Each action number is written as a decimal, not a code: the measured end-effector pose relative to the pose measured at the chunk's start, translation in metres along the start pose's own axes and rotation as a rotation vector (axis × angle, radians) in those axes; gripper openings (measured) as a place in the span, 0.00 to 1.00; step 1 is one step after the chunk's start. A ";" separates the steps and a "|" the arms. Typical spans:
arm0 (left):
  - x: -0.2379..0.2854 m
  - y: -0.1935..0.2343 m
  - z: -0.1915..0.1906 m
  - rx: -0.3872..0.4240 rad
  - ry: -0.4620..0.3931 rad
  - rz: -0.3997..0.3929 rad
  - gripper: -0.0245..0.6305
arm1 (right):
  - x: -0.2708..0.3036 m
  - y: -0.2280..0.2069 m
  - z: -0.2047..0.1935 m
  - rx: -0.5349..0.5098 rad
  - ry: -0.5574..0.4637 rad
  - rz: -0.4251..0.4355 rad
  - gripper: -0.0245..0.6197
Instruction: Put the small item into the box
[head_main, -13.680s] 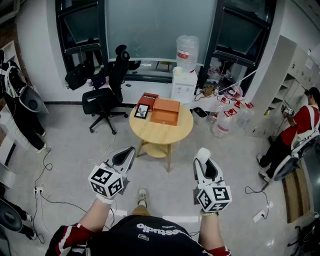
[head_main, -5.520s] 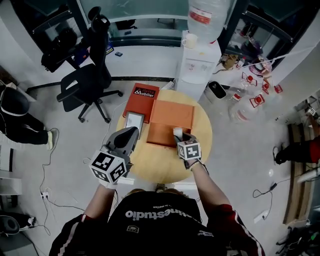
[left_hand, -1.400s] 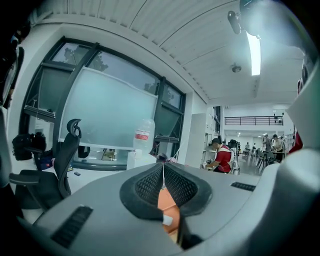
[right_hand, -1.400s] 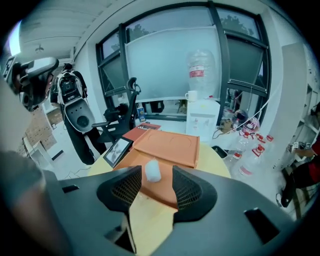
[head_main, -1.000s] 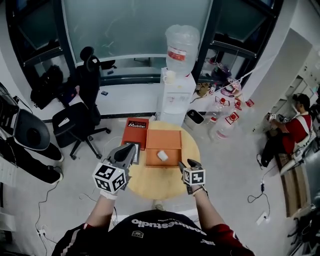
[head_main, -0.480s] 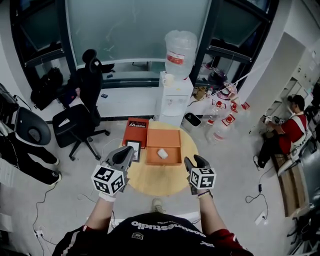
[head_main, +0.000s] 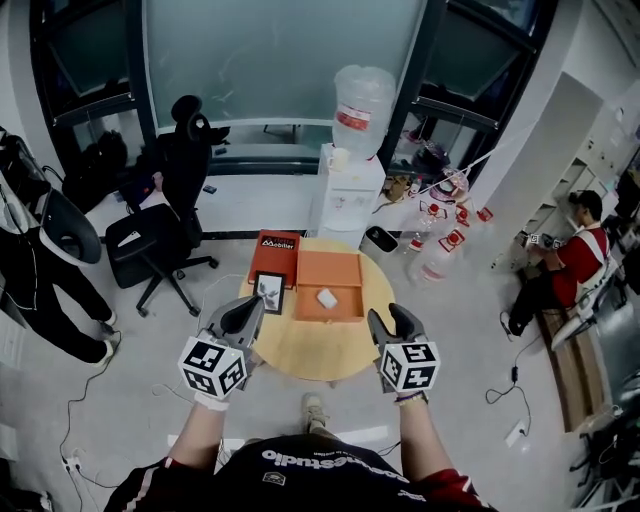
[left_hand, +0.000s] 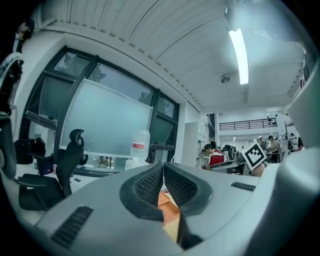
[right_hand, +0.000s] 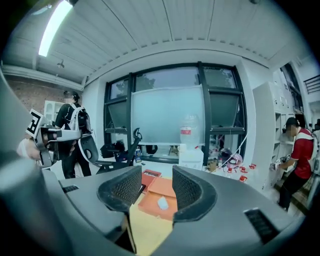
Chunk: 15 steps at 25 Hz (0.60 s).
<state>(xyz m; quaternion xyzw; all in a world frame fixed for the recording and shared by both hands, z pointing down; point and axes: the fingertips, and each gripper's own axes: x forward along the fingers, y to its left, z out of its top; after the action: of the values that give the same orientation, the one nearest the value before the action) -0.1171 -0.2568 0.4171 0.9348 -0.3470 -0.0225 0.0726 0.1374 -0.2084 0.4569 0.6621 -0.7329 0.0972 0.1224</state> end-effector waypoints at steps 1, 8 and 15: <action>-0.004 -0.002 0.001 0.004 -0.002 -0.002 0.07 | -0.006 0.005 0.001 -0.013 -0.005 -0.001 0.37; -0.015 -0.013 0.008 0.027 -0.014 -0.004 0.07 | -0.035 0.018 0.013 -0.034 -0.045 0.014 0.37; -0.002 -0.031 0.011 0.030 -0.018 0.018 0.07 | -0.046 0.018 0.035 -0.018 -0.109 0.100 0.37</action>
<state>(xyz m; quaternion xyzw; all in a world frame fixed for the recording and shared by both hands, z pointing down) -0.0995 -0.2335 0.4012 0.9323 -0.3564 -0.0253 0.0557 0.1222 -0.1734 0.4094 0.6280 -0.7714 0.0604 0.0835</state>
